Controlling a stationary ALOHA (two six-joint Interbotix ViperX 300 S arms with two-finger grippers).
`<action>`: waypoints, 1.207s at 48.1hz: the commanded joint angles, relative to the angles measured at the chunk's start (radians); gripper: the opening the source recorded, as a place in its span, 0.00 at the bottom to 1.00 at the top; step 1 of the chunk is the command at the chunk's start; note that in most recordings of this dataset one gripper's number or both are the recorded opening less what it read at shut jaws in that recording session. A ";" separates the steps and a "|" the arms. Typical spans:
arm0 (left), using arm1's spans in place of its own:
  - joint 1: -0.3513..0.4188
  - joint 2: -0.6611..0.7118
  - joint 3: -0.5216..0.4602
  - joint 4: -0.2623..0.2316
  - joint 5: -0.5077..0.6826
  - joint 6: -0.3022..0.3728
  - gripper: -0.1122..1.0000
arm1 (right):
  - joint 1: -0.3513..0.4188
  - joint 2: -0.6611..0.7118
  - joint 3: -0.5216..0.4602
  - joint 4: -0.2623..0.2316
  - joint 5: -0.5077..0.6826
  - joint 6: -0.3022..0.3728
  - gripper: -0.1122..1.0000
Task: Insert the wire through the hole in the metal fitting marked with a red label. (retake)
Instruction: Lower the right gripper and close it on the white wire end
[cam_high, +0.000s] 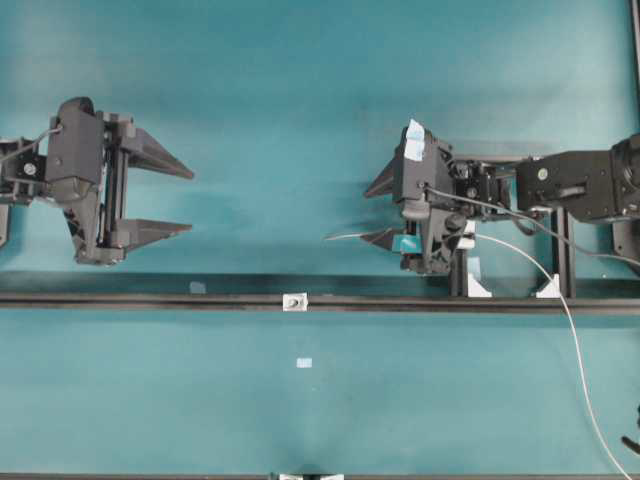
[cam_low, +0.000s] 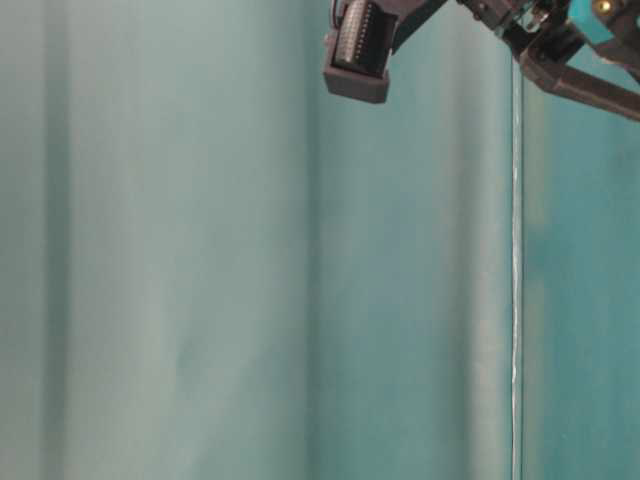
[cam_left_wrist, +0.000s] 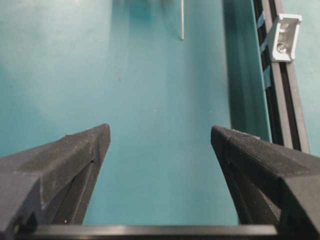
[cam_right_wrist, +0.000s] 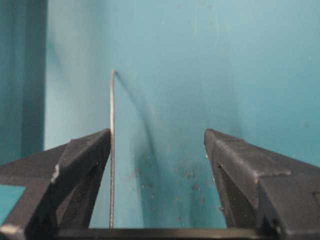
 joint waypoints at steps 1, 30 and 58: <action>0.003 -0.003 -0.005 0.000 -0.008 -0.002 0.63 | -0.002 -0.011 -0.014 0.003 -0.025 0.003 0.84; 0.002 -0.003 0.000 -0.002 -0.008 -0.002 0.63 | -0.002 -0.008 -0.011 0.003 -0.034 0.003 0.83; 0.002 -0.003 -0.002 -0.002 -0.008 -0.002 0.63 | -0.002 0.000 -0.017 0.002 -0.035 0.003 0.12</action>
